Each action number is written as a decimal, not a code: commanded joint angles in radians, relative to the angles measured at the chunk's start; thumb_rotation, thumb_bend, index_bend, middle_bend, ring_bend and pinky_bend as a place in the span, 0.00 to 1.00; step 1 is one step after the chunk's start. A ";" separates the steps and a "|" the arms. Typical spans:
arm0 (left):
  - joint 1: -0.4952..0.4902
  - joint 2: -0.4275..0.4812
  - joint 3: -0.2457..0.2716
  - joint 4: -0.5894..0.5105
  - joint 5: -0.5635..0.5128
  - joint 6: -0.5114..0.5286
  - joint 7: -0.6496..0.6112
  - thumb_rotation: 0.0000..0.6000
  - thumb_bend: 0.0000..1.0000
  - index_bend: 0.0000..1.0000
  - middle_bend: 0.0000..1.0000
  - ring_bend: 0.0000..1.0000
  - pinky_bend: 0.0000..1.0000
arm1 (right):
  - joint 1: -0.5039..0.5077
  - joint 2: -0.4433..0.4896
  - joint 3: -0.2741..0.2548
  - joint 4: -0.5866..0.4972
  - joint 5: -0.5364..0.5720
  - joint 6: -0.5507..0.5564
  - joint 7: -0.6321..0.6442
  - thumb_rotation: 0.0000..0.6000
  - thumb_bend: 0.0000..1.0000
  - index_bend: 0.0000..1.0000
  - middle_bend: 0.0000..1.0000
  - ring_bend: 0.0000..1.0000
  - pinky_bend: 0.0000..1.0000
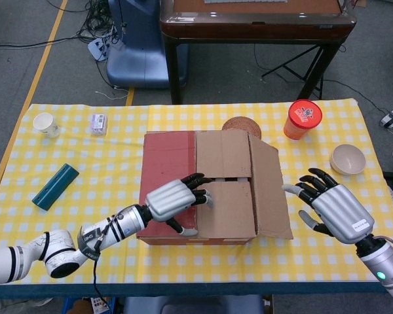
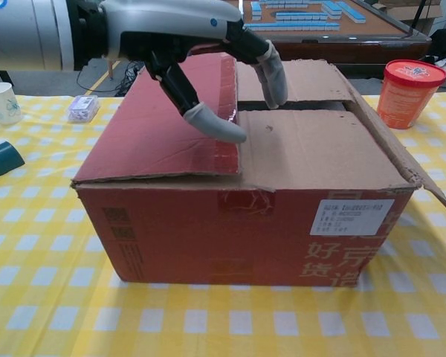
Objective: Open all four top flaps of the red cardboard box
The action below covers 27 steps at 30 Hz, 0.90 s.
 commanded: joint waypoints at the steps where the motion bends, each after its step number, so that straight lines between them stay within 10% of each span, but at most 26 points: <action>1: -0.007 -0.016 0.009 0.005 -0.016 0.010 0.035 0.69 0.23 0.39 0.27 0.02 0.00 | -0.001 -0.001 0.000 0.004 -0.002 0.002 0.003 1.00 0.35 0.24 0.36 0.23 0.14; 27: -0.006 -0.065 0.063 0.043 -0.070 0.114 0.348 0.56 0.23 0.55 0.45 0.15 0.00 | -0.008 -0.011 -0.007 0.030 -0.004 0.011 0.039 1.00 0.35 0.24 0.36 0.23 0.14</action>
